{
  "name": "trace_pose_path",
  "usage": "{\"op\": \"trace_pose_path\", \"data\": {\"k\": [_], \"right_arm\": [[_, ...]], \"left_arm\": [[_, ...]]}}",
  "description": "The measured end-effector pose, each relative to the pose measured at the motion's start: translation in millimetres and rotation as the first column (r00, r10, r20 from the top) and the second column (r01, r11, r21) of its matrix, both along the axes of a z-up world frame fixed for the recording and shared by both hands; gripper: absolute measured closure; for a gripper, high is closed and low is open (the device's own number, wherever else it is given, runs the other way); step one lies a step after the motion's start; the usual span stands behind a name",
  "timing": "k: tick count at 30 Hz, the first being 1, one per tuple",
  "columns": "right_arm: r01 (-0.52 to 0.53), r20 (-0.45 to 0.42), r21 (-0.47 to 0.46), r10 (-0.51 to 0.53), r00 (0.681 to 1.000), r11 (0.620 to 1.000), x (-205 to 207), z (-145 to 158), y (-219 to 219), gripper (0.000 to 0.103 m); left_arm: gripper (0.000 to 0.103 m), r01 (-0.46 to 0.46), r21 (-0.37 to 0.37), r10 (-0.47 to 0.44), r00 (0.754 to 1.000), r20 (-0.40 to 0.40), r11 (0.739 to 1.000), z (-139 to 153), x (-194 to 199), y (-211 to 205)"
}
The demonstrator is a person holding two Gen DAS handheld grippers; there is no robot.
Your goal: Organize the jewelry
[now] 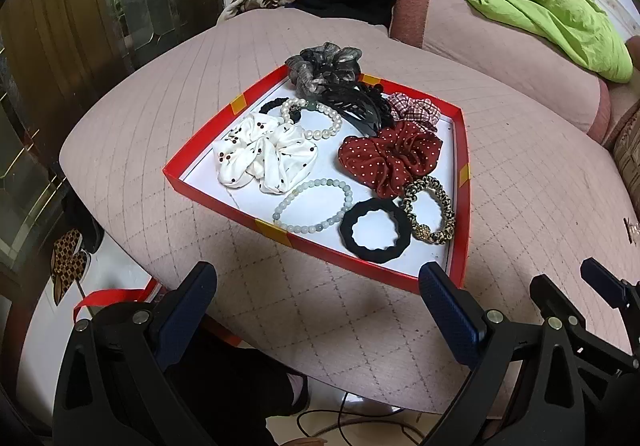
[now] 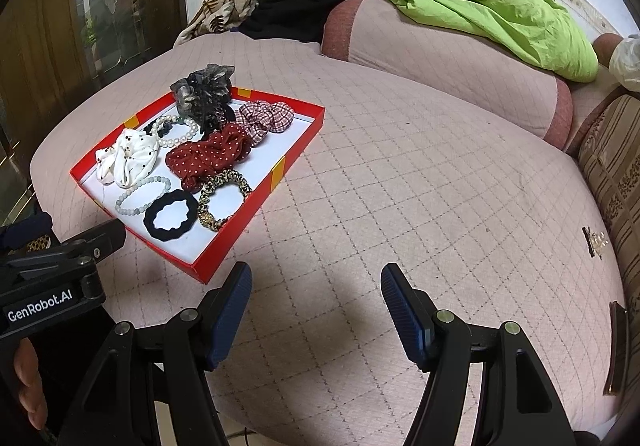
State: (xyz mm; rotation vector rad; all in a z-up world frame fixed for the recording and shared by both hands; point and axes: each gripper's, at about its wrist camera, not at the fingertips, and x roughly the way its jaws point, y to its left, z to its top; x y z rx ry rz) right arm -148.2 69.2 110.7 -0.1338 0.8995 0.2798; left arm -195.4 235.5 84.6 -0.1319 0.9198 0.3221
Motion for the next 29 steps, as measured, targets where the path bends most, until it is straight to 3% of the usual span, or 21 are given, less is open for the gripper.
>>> {"op": "trace_pose_path", "data": {"k": [20,29], "right_arm": [[-0.029,0.014,0.004,0.029,0.999,1.0,-3,-1,8,0.031],[0.021,-0.007,0.056,-0.021,1.0,0.998,6,4,-16,0.031]], "left_arm": [[0.002,-0.012,-0.018,0.012,1.0,-0.021,1.0,-4,6,4],[0.002,0.02,0.025,-0.02,1.0,0.014,1.0,19,23,-18]]}}
